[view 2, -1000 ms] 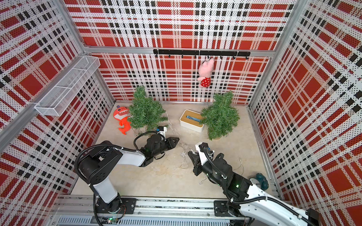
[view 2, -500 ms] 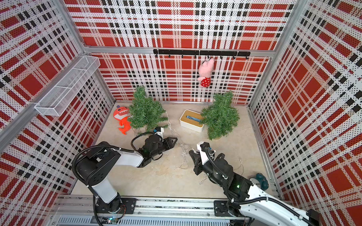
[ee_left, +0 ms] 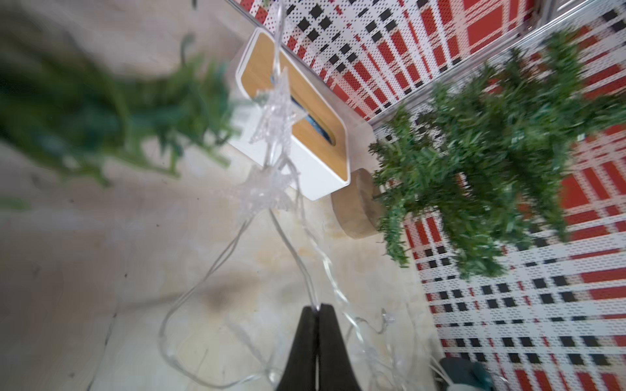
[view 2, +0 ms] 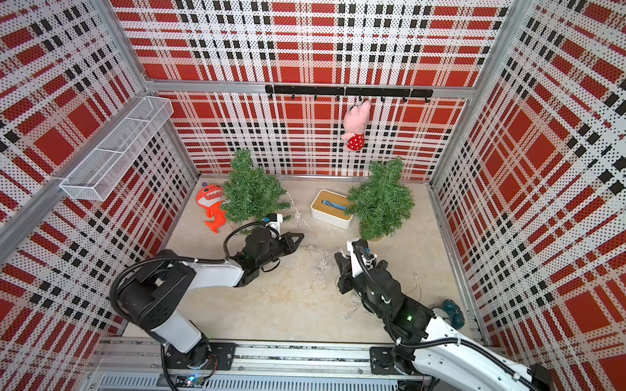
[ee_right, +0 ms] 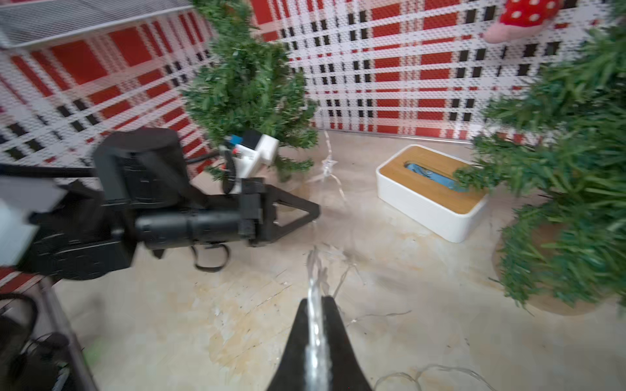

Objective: Wrap string light around the christmas tree
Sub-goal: Adjust the light string.

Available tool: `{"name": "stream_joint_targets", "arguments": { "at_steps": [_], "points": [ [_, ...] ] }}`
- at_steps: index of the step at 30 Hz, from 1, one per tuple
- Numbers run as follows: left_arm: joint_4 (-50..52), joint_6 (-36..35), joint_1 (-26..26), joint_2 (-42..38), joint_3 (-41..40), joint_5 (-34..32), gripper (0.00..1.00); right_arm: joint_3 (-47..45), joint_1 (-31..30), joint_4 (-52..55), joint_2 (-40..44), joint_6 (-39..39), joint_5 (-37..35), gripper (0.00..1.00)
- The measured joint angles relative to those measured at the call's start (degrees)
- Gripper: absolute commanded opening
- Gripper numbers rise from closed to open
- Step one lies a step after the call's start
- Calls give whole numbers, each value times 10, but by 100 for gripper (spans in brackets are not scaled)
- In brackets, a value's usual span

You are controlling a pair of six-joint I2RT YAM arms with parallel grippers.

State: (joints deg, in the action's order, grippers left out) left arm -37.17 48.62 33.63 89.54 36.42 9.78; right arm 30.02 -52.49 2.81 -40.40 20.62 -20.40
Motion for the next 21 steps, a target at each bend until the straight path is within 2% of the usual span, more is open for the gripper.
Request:
{"name": "stream_joint_targets", "arguments": {
  "at_steps": [4,8,10,14,18,21],
  "points": [
    [99,-31,-39,-104,40,68,2,53,12,-31,-102,0,-40,0],
    [176,-52,-102,-167,94,142,2,91,26,-94,-227,-1,-43,0],
    [236,-81,-131,-184,136,154,2,95,43,-106,-264,2,-46,0],
    [359,-161,-206,-207,216,141,2,74,117,-97,-246,23,-47,0],
    [427,-204,-303,-235,223,136,1,73,183,-45,-188,30,-52,0],
    [450,-217,-297,-235,223,142,1,73,195,-2,-149,30,-57,0]
  ]
}}
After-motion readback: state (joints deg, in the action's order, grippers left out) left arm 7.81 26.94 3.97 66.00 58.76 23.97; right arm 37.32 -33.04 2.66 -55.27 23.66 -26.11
